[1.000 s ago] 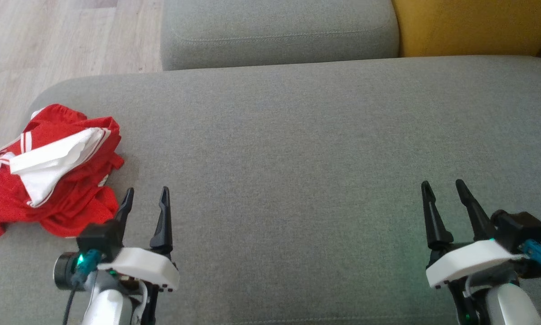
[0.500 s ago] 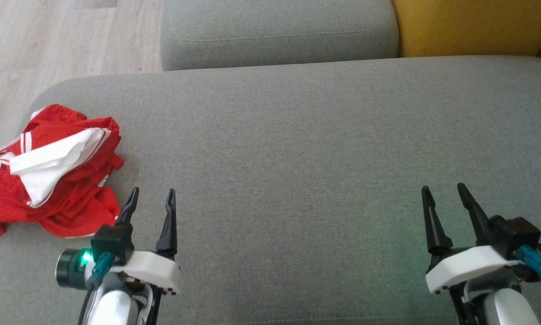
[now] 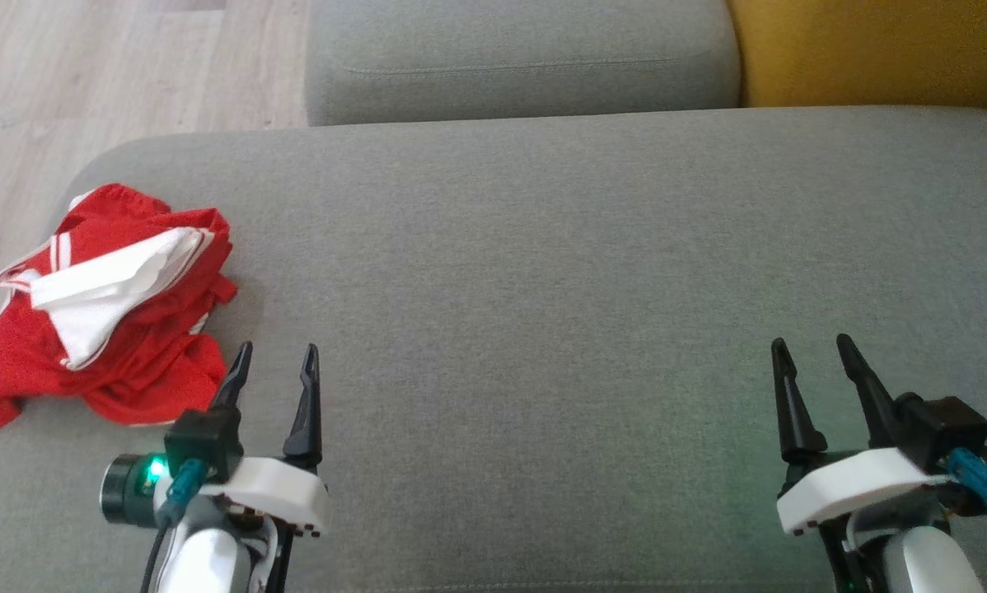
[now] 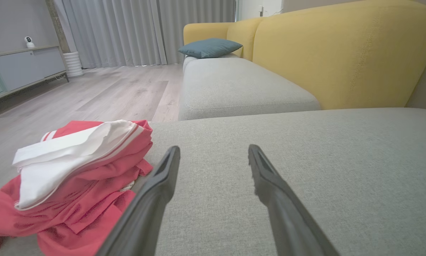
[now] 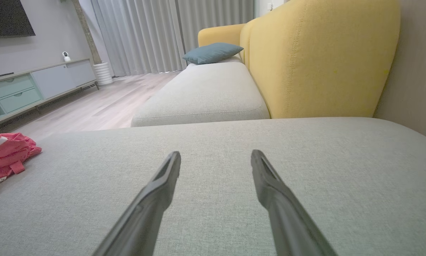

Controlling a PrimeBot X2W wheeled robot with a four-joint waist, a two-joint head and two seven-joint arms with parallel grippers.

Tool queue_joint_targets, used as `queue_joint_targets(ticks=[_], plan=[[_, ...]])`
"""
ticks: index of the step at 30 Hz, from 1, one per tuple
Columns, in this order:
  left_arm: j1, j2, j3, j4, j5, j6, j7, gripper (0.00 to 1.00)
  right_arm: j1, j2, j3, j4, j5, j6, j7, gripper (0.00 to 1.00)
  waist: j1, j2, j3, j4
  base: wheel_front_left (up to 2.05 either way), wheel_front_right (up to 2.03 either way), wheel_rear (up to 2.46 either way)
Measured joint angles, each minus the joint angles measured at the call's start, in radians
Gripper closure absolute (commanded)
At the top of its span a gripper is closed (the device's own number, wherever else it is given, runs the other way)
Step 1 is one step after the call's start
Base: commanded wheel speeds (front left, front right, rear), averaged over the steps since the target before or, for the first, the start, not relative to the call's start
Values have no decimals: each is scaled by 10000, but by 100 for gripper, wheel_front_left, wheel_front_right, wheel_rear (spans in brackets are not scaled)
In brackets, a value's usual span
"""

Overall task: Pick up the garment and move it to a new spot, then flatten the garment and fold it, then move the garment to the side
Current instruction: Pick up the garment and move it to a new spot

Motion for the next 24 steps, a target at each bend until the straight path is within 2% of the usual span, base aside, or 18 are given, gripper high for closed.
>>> queue_joint_targets(ticks=[8, 24], plan=[[-248, -10, 165, 0, -102, 96, -2, 0, -4, 6, 253, -140, 44, 0, 4, 0, 0, 0, 45, 579, 0, 0, 0], [-226, 71, 629, -33, -263, 171, -2, 0, -21, 10, 901, -543, 86, 0, 155, 0, 0, 0, 52, 2758, 0, 0, 0]])
